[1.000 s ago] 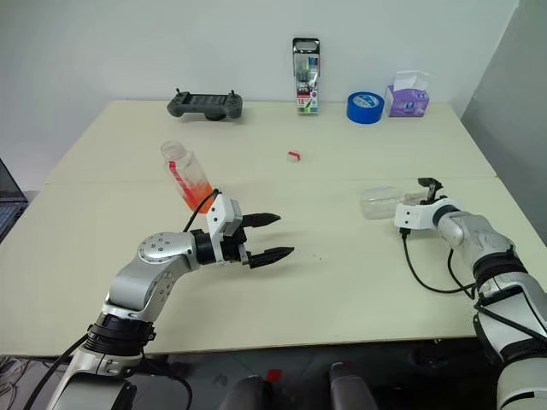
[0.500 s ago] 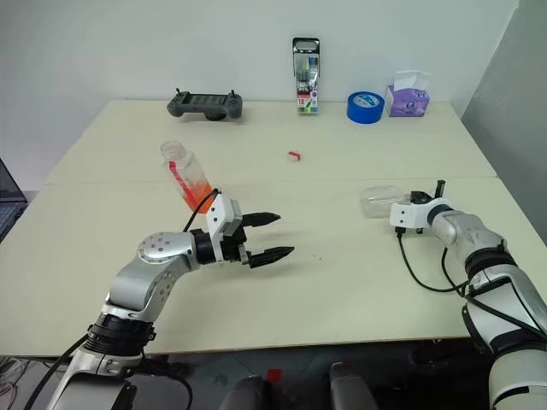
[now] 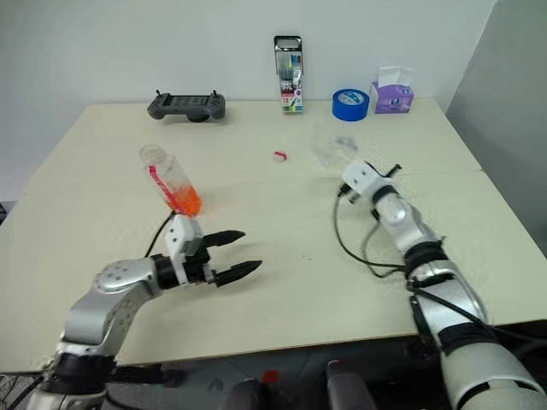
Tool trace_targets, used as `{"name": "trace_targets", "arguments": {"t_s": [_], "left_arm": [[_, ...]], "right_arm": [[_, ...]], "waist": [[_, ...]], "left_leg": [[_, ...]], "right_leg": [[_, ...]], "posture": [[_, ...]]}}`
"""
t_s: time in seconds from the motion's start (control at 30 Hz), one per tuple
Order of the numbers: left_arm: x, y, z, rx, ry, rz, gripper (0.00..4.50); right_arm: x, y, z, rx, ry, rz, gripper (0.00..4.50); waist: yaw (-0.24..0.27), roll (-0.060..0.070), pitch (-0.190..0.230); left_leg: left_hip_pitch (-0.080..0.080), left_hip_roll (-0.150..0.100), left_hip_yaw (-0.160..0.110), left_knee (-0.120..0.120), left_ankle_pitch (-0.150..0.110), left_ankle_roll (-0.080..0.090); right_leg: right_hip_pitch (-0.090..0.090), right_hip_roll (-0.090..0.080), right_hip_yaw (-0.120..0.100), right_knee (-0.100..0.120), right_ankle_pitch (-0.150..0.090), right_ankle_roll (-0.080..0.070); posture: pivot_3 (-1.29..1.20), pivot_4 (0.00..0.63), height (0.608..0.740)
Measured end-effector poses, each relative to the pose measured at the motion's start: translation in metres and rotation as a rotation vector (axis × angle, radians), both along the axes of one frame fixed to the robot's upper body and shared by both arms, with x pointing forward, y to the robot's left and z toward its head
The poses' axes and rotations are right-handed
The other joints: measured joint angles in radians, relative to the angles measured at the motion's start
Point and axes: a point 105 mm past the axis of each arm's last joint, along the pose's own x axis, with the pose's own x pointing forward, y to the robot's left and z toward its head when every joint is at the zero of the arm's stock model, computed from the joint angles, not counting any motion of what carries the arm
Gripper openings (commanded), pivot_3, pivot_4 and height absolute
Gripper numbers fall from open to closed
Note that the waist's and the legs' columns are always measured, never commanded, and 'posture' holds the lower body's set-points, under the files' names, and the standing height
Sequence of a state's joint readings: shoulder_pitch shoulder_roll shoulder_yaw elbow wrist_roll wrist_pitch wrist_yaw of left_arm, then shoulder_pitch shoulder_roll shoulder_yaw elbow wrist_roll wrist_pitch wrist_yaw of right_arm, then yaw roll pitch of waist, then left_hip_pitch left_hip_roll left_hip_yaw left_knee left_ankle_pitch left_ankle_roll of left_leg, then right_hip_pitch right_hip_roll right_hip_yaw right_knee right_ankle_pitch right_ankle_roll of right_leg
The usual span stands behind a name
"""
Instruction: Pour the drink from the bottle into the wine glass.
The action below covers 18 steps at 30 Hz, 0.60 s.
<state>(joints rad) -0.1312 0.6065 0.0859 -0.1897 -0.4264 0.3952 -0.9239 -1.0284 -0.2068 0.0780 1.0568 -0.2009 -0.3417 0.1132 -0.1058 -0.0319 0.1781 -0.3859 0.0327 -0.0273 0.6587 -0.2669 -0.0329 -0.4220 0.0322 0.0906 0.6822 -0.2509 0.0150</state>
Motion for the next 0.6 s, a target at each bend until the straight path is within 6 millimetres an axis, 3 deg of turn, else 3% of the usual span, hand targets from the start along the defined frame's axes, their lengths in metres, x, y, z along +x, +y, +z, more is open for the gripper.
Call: {"name": "trace_targets", "arguments": {"t_s": [0.13,0.3,0.5,0.6], "left_arm": [[-0.009,0.009,0.001,-0.009,-0.019,0.1,4.5],[-0.03,0.006,0.004,-0.044,-0.027,0.173,4.5],[-0.042,0.021,0.002,-0.041,-0.017,0.284,4.5],[-0.046,0.024,-0.001,-0.036,-0.008,0.295,4.5]], "right_arm": [[-0.011,0.063,0.0,0.224,0.079,0.177,0.12],[-0.03,0.11,-0.024,0.381,0.215,0.318,0.12],[-0.038,0.122,-0.038,0.403,0.241,0.351,0.12],[-0.043,0.123,-0.056,0.348,0.245,0.343,0.12]], "waist": [[0.013,0.0,0.0],[0.028,0.0,0.0],[0.027,0.0,0.0],[0.022,0.0,0.0]], "left_leg": [[0.0,-0.002,-0.002,0.001,0.0,0.0],[-0.002,-0.006,-0.001,0.003,0.0,0.0],[-0.002,-0.006,0.0,0.003,0.0,0.0],[-0.002,-0.006,0.001,0.002,0.0,0.0]], "right_leg": [[0.001,-0.004,-0.001,-0.001,0.0,0.0],[0.001,-0.011,-0.001,-0.001,0.0,0.0],[0.001,-0.01,-0.001,-0.002,0.0,0.0],[0.001,-0.009,-0.001,-0.002,0.0,0.0]], "posture": [[0.0,0.15,0.74],[0.0,0.15,0.74],[0.0,0.15,0.74],[0.0,0.15,0.74]]}}
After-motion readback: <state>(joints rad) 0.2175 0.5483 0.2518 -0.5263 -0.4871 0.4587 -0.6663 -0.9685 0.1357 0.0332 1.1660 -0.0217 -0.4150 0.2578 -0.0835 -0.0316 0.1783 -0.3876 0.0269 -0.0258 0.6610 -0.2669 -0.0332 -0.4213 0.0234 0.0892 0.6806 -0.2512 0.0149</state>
